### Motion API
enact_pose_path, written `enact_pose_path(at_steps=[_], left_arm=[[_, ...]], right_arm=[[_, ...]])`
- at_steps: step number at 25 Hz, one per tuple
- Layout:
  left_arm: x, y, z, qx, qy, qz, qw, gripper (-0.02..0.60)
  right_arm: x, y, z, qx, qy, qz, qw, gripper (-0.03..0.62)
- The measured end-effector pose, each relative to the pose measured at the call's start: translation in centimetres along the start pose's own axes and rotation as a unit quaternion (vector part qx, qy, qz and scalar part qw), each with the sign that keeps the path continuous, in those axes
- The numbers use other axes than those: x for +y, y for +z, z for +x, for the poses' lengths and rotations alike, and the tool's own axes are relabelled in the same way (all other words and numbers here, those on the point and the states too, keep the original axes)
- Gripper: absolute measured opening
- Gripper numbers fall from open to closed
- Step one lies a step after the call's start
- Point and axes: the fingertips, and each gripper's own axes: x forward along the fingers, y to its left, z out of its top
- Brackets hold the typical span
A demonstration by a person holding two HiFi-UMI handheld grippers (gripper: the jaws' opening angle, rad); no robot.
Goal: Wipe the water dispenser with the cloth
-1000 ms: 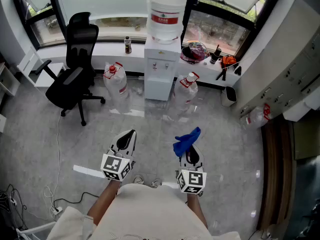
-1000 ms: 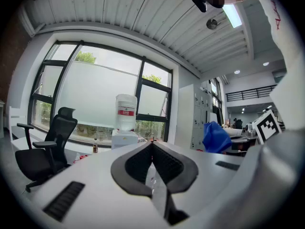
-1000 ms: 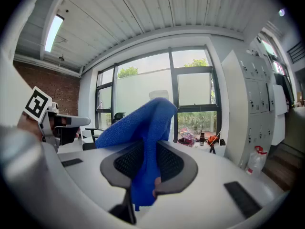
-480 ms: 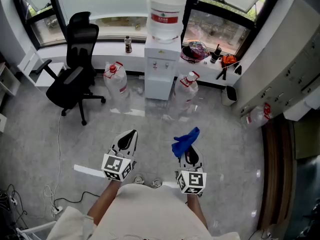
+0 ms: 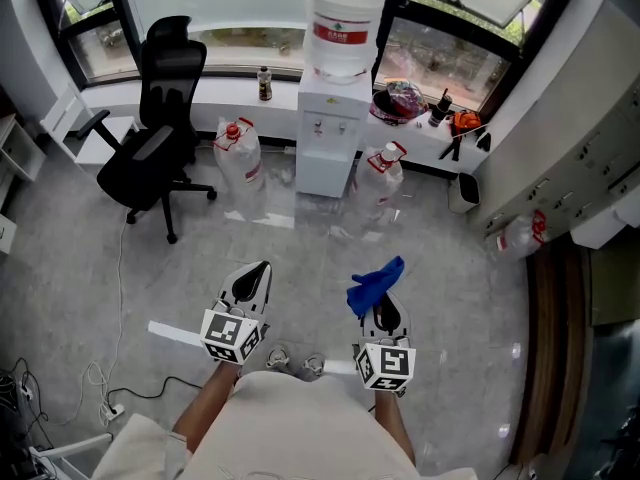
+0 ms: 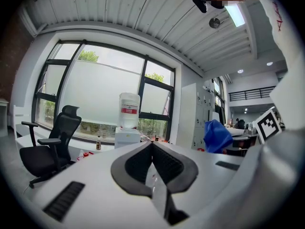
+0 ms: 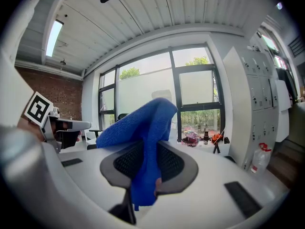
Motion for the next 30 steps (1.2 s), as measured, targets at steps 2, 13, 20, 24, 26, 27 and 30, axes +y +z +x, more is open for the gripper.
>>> enact_pose_path(at_steps=[2, 13, 20, 24, 26, 27, 30], left_arm=[[0.1, -0.3, 0.1, 0.003, 0.002, 0.000, 1.0000, 0.011], [-0.9, -0.8, 3.9, 0.008, 0.018, 0.002, 0.9998, 0.011], [-0.7, -1.4, 6.7, 0.013, 0.021, -0.007, 0.9997, 0.011], [0.5, -1.7, 9.0, 0.011, 0.019, -0.013, 0.9997, 0.011], [1.7, -2.1, 10.2, 0.010, 0.020, -0.016, 0.9996, 0.011], [2.4, -2.2, 10.9, 0.010, 0.021, -0.019, 0.9996, 0.011], [4.9, -2.1, 13.8, 0.009, 0.017, -0.023, 0.9995, 0.011]], right_arm=[[0.0, -0.1, 0.1, 0.001, 0.003, 0.001, 1.000, 0.089], [-3.7, -0.7, 1.6, 0.007, 0.017, 0.005, 1.000, 0.089], [-5.6, -1.3, 3.8, 0.019, 0.020, 0.006, 1.000, 0.089], [-6.1, -1.5, 6.2, 0.024, 0.019, 0.002, 1.000, 0.089], [-6.1, -1.7, 7.9, 0.027, 0.019, 0.001, 0.999, 0.089], [-6.0, -1.7, 8.9, 0.028, 0.019, 0.000, 0.999, 0.089], [-5.8, -1.4, 12.4, 0.031, 0.020, -0.003, 0.999, 0.089]])
